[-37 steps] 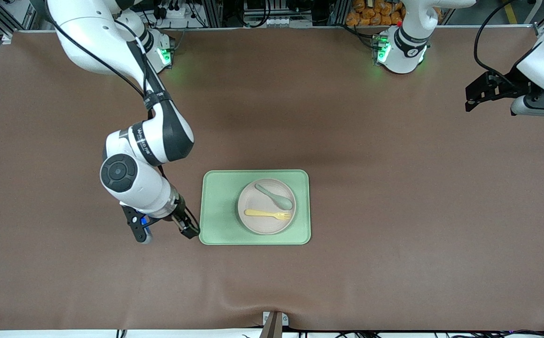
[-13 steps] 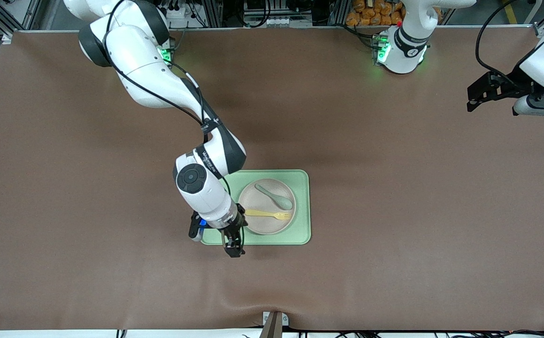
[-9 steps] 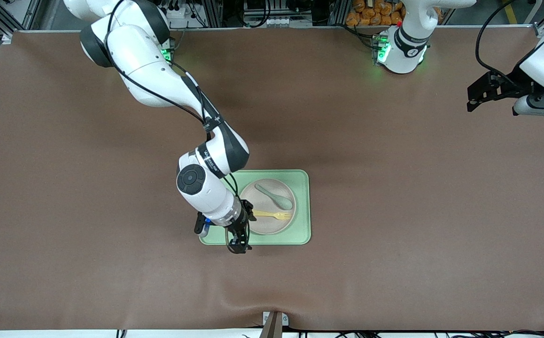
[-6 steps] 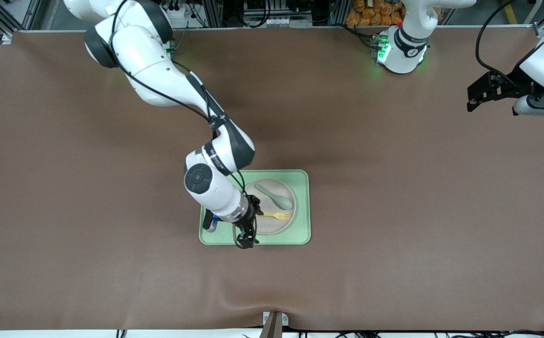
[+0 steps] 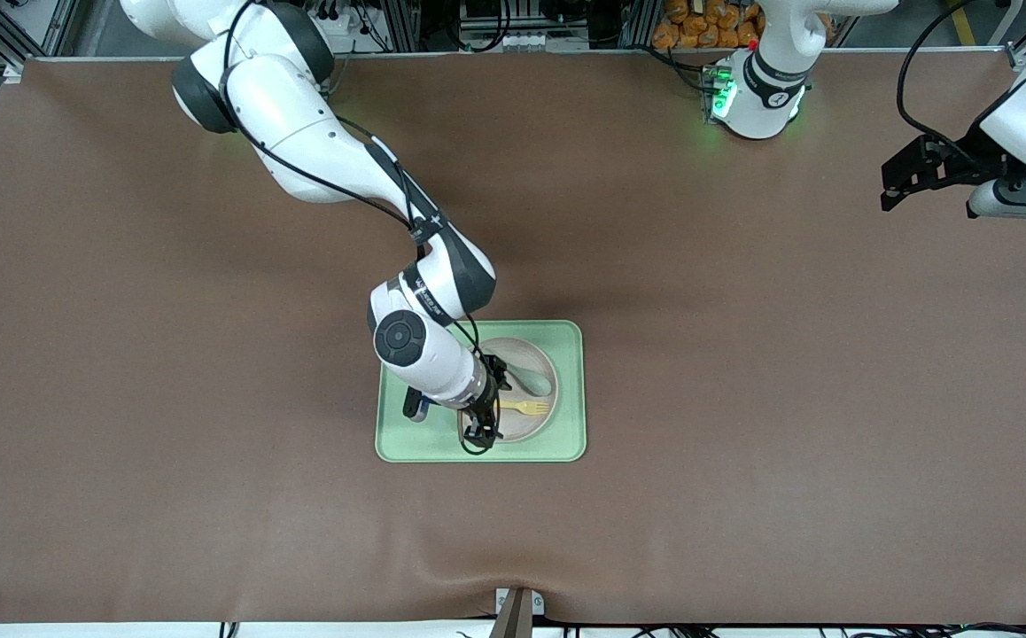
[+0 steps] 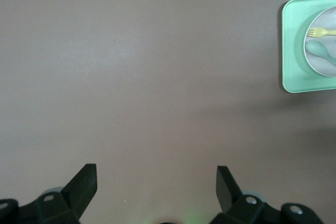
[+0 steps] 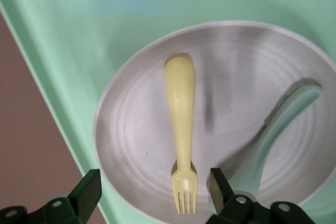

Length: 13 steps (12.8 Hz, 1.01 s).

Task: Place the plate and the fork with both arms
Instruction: 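Move the right gripper over the plate above the yellow fork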

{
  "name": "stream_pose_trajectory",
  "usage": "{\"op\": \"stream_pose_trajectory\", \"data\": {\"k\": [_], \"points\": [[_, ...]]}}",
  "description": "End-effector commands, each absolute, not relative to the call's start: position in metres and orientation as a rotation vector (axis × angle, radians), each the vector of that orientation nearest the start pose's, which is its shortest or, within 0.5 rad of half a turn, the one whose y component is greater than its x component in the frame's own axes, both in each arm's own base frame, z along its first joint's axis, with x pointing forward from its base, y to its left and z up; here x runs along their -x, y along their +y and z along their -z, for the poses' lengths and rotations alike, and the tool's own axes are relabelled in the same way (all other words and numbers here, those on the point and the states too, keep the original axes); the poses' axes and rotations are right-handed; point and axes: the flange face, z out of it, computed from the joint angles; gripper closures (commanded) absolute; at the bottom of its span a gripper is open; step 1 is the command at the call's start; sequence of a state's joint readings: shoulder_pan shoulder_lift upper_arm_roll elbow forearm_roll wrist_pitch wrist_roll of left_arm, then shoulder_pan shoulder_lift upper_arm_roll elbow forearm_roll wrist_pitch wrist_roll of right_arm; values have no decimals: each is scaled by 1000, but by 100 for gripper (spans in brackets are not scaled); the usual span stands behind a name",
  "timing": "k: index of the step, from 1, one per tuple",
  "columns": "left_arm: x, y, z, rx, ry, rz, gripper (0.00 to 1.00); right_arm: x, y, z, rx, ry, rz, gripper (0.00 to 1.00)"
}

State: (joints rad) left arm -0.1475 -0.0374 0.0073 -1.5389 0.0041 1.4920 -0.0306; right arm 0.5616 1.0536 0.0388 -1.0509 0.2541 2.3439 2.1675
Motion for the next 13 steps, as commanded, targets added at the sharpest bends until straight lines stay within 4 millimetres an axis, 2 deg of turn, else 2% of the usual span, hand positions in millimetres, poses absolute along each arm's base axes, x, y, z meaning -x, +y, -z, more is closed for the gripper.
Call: {"op": "stream_pose_trajectory", "data": {"k": [1, 6, 8, 10, 11, 13], "points": [[-529, -73, -659, 3147, 178, -1, 0, -662, 455, -201, 1803, 2200, -313, 18], [-530, -73, -658, 3147, 178, -4, 0, -657, 460, -195, 1797, 2221, -337, 20], [-530, -73, -657, 3147, 175, -6, 0, -652, 464, -191, 1798, 2232, -351, 30], [-530, -73, -657, 3147, 175, -6, 0, -648, 467, -181, 1809, 2239, -351, 34], [-530, -73, -658, 3147, 175, -4, 0, -647, 468, -178, 1813, 2240, -354, 42], [-530, -72, -657, 3149, 173, -6, 0, -644, 472, -178, 1822, 2236, -356, 46]]}}
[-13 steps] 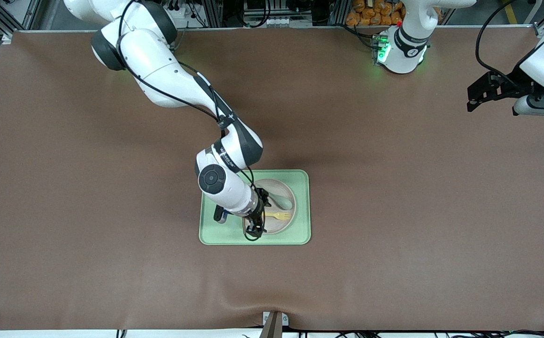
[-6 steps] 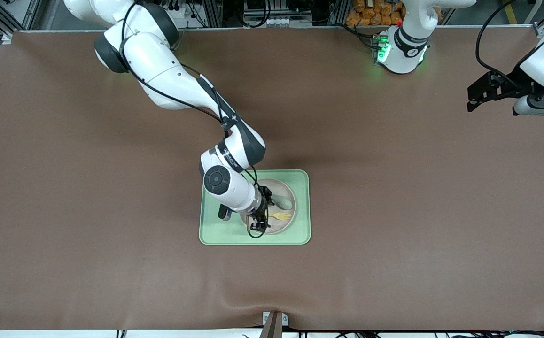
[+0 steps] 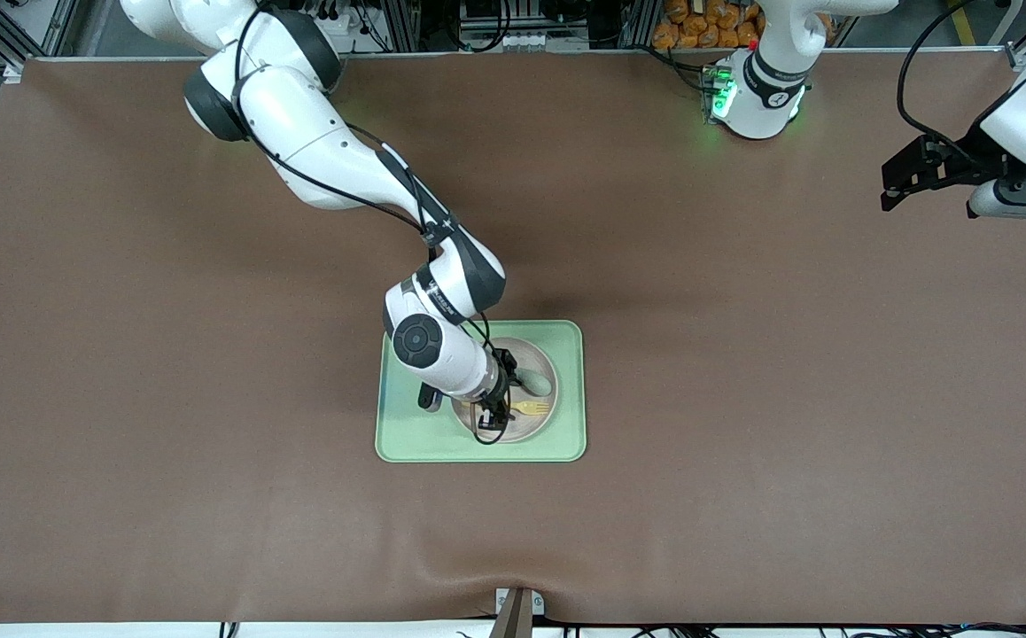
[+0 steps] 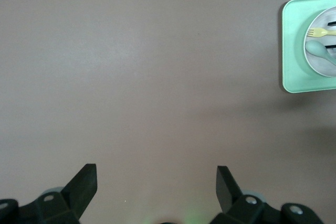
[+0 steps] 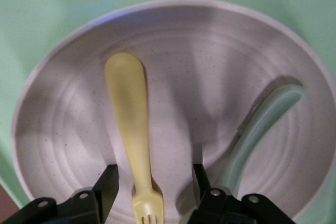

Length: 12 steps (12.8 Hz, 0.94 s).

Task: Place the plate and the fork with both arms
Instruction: 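Close the right gripper on the yellow fork and lift it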

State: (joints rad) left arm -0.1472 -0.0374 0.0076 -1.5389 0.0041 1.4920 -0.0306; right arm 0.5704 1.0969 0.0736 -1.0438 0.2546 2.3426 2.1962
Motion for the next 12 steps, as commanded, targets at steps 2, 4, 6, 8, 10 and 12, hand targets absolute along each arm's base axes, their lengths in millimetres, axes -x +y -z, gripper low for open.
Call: {"op": "stream_pose_trajectory", "data": {"k": [2, 4, 6, 8, 10, 12], "points": [[-530, -72, -657, 3149, 171, -6, 0, -642, 473, -176, 1834, 2241, -360, 53], [-530, -71, -657, 3148, 168, -6, 0, -640, 474, -178, 1848, 2249, -371, 75], [-530, -71, -657, 3148, 168, -6, 0, -640, 473, -180, 1854, 2255, -373, 88], [-530, -72, -657, 3148, 171, -6, 0, -641, 471, -182, 1855, 2259, -375, 92], [-530, -71, -657, 3148, 168, -6, 0, -647, 464, -190, 1839, 2262, -375, 93], [-530, -72, -657, 3149, 168, -6, 0, -652, 457, -200, 1844, 2275, -389, 93]]}}
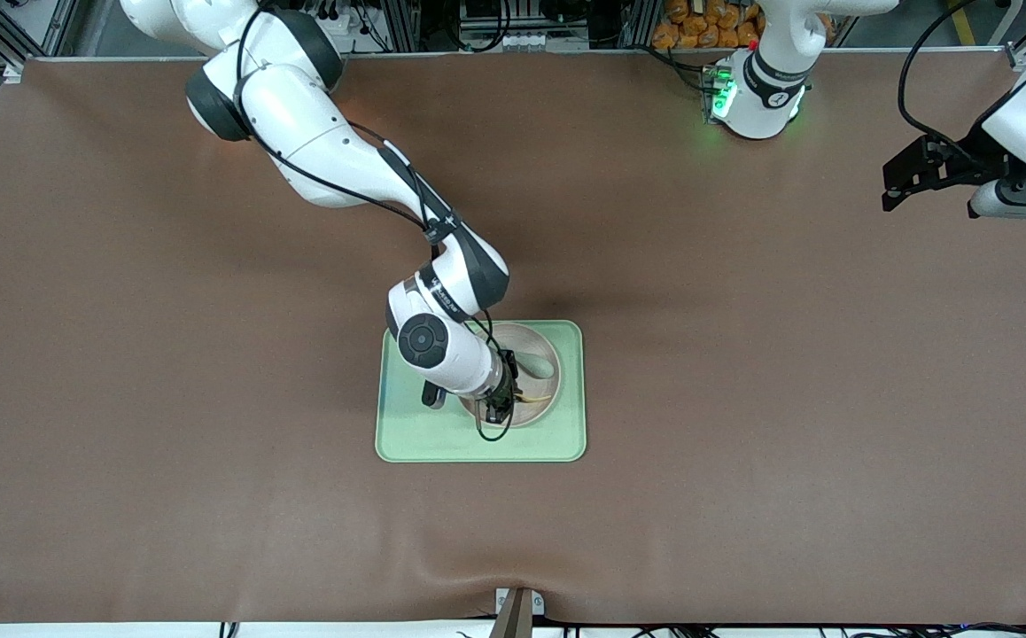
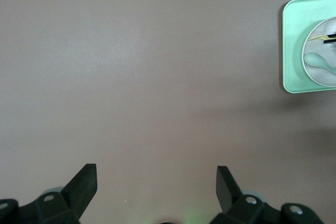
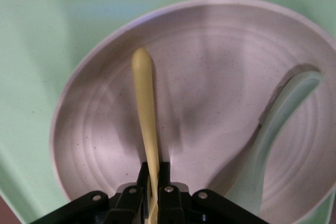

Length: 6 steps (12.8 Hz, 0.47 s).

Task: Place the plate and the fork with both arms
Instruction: 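Close the right gripper on the yellow fork and lift it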

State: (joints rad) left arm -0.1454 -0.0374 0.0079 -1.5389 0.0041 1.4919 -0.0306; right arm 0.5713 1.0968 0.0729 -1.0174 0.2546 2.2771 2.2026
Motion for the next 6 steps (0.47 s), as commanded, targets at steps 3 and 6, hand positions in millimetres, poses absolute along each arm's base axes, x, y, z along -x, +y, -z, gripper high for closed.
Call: {"op": "stream_pose_trajectory", "data": {"k": [3, 6], "points": [[-530, -71, -657, 3148, 168, -6, 0, -660, 448, -230, 1837, 2278, -399, 93], [-530, -71, -657, 3148, 166, -6, 0, -671, 429, -248, 1830, 2287, -439, 94]]}}
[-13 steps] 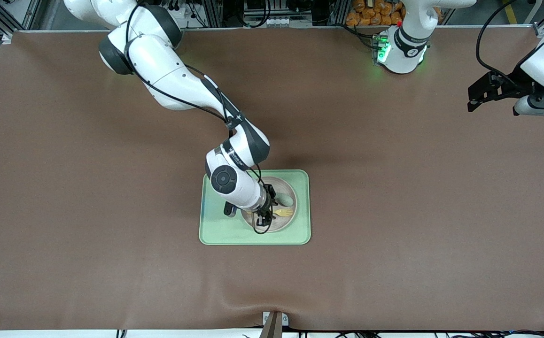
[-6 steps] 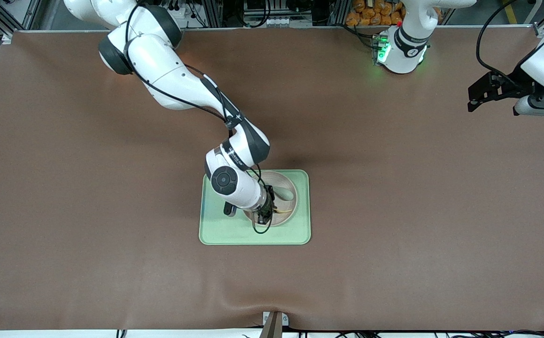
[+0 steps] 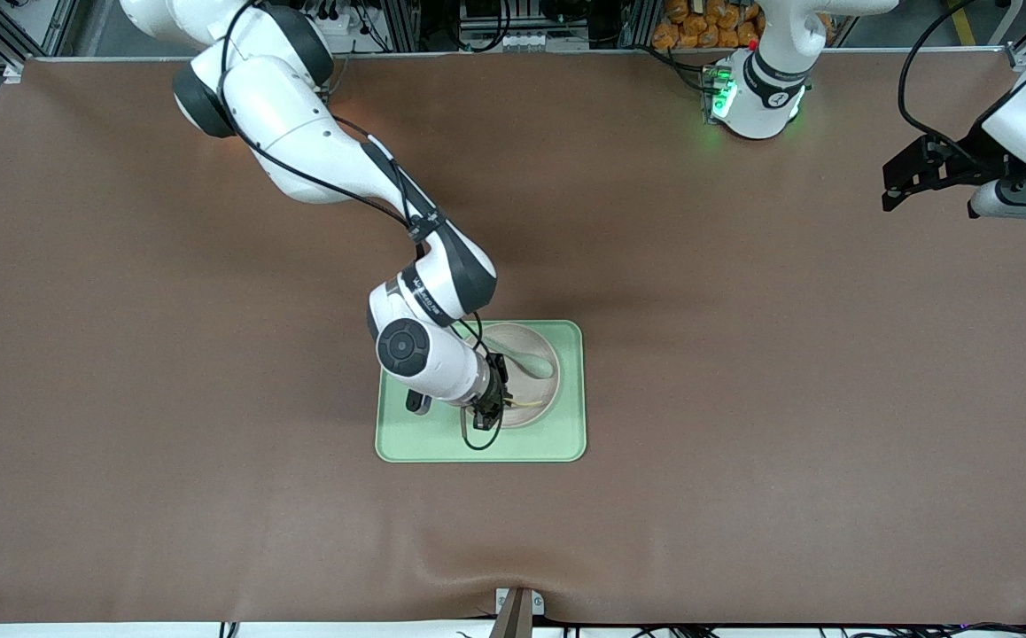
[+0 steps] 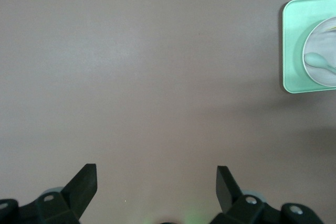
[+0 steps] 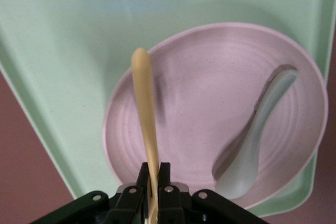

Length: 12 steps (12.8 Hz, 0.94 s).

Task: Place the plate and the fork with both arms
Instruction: 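Close the right gripper on the yellow fork and lift it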

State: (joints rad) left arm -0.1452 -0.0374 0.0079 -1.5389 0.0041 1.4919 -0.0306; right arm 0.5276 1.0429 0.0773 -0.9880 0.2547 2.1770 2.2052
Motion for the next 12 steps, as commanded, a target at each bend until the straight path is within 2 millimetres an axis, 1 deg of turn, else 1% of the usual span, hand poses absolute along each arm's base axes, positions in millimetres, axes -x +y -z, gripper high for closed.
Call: {"op": "stream_pose_trajectory", "data": {"k": [1, 2, 5, 6, 7, 9, 10, 11, 12], "points": [[-530, -71, -657, 3148, 166, -6, 0, -673, 424, -253, 1876, 2248, -433, 97], [-530, -71, -657, 3148, 166, -6, 0, -674, 418, -257, 1959, 2194, -431, 100], [-530, -71, -657, 3148, 166, -6, 0, -674, 406, -268, 2236, 1947, -404, 100], [-530, -71, -657, 3148, 168, -6, 0, -673, 404, -270, 2365, 1814, -360, 100], [-530, -71, -657, 3148, 166, -6, 0, -670, 404, -269, 2492, 1668, -348, 100], [-530, -71, -657, 3148, 166, -6, 0, -665, 403, -263, 2631, 1476, -351, 100], [-530, -71, -657, 3148, 166, -6, 0, -659, 405, -258, 2731, 1364, -340, 99], [-530, -72, -657, 3148, 168, -6, 0, -653, 400, -253, 2836, 1288, -365, 99], [-530, -71, -657, 3148, 166, -6, 0, -652, 393, -248, 2910, 1186, -379, 99]]}}
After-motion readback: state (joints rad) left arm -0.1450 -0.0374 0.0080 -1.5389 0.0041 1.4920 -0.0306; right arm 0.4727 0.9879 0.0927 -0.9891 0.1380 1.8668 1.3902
